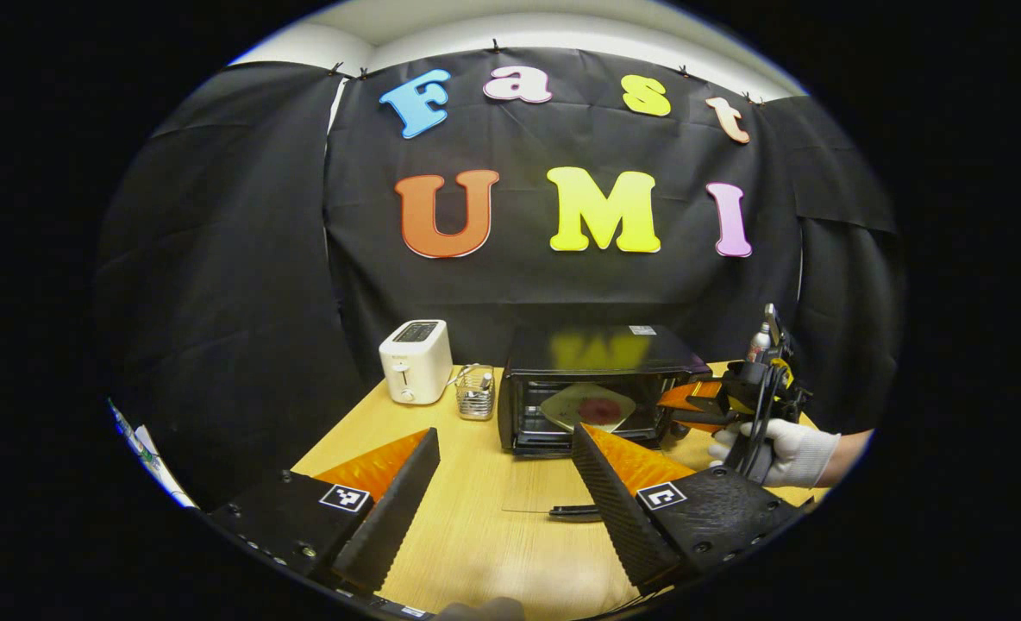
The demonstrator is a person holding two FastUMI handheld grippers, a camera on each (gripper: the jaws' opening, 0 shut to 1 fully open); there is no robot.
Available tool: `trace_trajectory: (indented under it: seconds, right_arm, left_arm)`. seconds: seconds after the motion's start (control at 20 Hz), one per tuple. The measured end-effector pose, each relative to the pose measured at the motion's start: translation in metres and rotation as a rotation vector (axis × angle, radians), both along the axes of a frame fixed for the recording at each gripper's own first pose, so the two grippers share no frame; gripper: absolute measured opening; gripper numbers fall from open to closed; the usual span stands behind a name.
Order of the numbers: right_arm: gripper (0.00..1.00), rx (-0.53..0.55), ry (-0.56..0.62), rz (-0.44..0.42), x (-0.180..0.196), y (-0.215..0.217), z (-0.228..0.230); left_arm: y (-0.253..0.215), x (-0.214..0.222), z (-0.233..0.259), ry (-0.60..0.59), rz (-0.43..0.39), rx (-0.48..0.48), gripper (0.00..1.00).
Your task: Open the electric oven with the left hand, put the food in, and close the electric oven.
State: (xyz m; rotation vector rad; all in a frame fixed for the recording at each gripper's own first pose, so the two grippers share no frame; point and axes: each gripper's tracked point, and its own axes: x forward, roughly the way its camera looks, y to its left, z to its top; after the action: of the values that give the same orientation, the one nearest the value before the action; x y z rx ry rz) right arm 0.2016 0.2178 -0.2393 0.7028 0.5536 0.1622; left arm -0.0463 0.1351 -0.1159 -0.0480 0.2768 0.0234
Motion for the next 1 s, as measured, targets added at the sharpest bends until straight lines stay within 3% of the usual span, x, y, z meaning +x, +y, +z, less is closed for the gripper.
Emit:
trace_trajectory:
  seconds: [0.05,0.1,0.2,0.25,0.3,0.5,0.6,0.8,1.0]
  right_arm:
    - [0.53,-0.068,-0.029,0.018,-0.009,-0.005,0.008]
    - [0.46,-0.136,-0.063,0.026,-0.017,-0.012,0.016]
    - [0.58,-0.250,-0.121,0.032,-0.036,-0.025,0.027]
    - [0.57,-0.296,-0.142,0.037,-0.047,-0.029,0.033]
    - [0.69,-0.336,-0.154,0.043,-0.057,-0.034,0.039]
    - [0.84,-0.508,-0.200,0.015,-0.100,-0.067,0.057]
    - [0.96,-0.565,-0.218,0.002,-0.120,-0.080,0.066]
    - [0.97,-0.647,-0.225,-0.019,-0.152,-0.111,0.075]
    - [0.96,-0.697,-0.209,0.019,-0.176,-0.137,0.073]
  left_arm:
    - [-0.003,0.002,-0.002,-0.003,-0.013,-0.002,0.97]
    - [-0.007,0.003,-0.004,-0.006,-0.028,-0.003,0.96]
    - [-0.014,0.004,-0.012,-0.006,-0.054,-0.007,0.96]
    - [-0.018,0.006,-0.015,-0.007,-0.067,-0.013,0.96]
    - [-0.021,0.007,-0.018,-0.005,-0.079,-0.019,0.96]
    - [-0.038,0.008,-0.036,0.005,-0.128,-0.037,0.97]
    - [-0.046,0.009,-0.051,0.021,-0.145,-0.039,0.97]
    - [-0.070,0.011,-0.084,0.059,-0.173,-0.027,0.96]
    - [-0.096,0.009,-0.136,0.149,-0.187,-0.024,0.97]
